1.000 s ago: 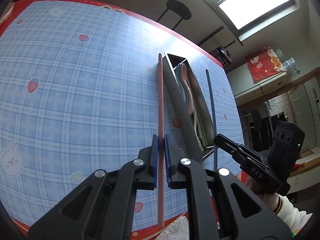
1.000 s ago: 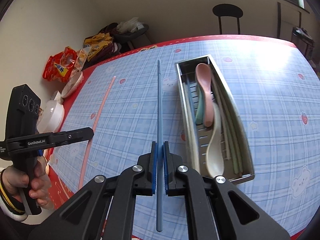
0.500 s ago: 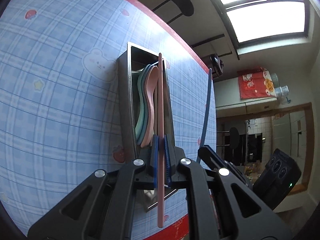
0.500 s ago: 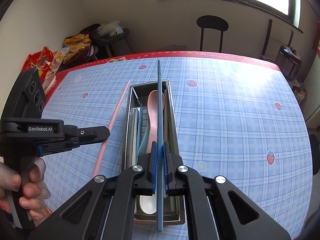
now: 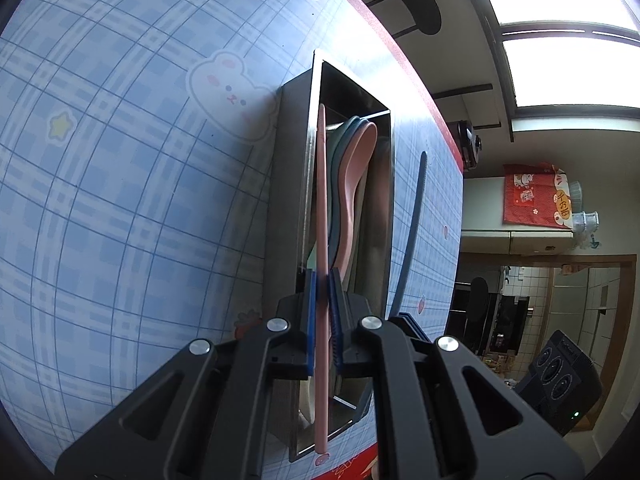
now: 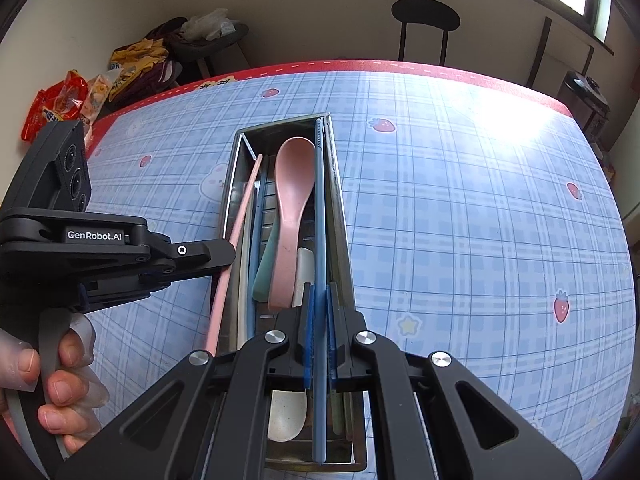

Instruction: Organize utensils

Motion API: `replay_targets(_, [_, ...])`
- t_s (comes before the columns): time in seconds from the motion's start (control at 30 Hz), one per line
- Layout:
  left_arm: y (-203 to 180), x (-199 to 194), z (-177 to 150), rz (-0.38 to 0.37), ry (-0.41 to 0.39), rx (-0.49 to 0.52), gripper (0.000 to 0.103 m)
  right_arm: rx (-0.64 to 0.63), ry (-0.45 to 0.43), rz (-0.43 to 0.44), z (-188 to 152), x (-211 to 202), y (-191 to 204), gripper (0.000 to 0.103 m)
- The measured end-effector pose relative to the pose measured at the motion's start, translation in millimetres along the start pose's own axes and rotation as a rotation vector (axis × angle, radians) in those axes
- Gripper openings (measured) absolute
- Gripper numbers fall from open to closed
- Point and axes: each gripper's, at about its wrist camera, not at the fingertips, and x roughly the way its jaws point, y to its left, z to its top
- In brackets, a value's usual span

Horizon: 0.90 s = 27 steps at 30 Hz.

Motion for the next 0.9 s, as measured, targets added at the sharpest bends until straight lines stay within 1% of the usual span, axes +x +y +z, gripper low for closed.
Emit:
replay_targets(0.2, [10, -5, 1, 0.012, -0.003, 0.014, 0.01, 0.003, 0.015, -0.001, 1, 9, 1, 0.006])
replay_targets(0.3, [8, -3, 2, 0.017, -0.001, 0.027, 0.009, 0.006, 0.024, -0.001, 0, 12, 2, 0.006])
replay_targets(0.37, [7, -4, 3, 0.022, 0.001, 0.036, 0.009, 0.008, 0.035, -0.004, -1, 13, 2, 0.006])
replay_targets(0.47, [3, -6, 4, 0.03, 0.0, 0.064, 0.013, 0.014, 0.039, -0.004, -1, 12, 1, 0.006])
replay_targets(0.67, [-12, -27, 5, 0.058, -0.04, 0.155, 0.018, 0.007, -0.007, -0.017, 3, -9, 6, 0.008])
replay_targets(0.73, [-20, -42, 5, 0.083, -0.071, 0.206, 0.026, 0.009, -0.032, -0.03, 4, -23, 7, 0.014])
replay_targets(0.77, [-25, -50, 4, 0.103, -0.087, 0.241, 0.028, 0.011, -0.05, -0.038, 5, -31, 7, 0.025])
replay_targets(0.8, [-30, -58, 3, 0.125, -0.104, 0.279, 0.031, 0.015, -0.071, -0.046, 6, -40, 7, 0.04])
replay_targets(0.87, [-42, -75, 0, 0.16, -0.139, 0.349, 0.035, 0.018, -0.114, -0.055, 8, -57, 8, 0.049])
replay_targets(0.9, [-46, -84, -2, 0.173, -0.157, 0.38, 0.039, 0.017, -0.128, -0.059, 9, -66, 9, 0.053])
